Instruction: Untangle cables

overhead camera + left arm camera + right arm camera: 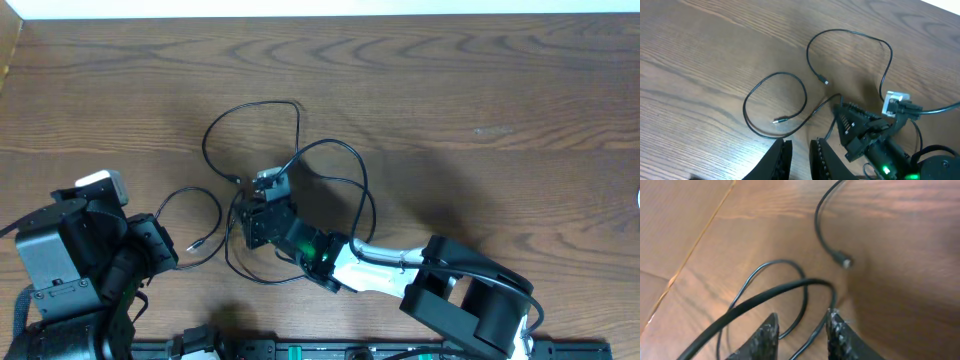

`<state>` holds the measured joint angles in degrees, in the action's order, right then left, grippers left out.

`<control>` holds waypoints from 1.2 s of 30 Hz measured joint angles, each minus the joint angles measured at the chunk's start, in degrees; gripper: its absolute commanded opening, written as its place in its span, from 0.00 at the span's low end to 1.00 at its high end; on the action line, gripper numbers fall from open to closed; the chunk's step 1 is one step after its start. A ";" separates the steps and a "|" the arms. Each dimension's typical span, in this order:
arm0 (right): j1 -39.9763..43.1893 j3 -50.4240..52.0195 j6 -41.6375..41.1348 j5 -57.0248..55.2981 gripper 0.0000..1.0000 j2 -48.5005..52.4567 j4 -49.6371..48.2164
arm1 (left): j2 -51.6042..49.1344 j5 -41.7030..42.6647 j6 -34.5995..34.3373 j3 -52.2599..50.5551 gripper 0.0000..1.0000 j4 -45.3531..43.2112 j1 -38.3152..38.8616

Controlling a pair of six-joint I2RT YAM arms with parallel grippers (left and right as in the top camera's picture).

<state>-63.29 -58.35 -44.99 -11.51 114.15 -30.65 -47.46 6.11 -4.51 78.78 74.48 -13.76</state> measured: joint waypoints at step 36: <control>-1.57 -0.09 -14.88 16.72 0.99 0.76 0.72 | -0.02 0.22 -0.02 0.00 0.19 1.25 0.00</control>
<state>-64.86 -58.43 -59.88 5.21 114.91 -29.93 -47.48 6.33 -4.54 78.78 75.72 -13.76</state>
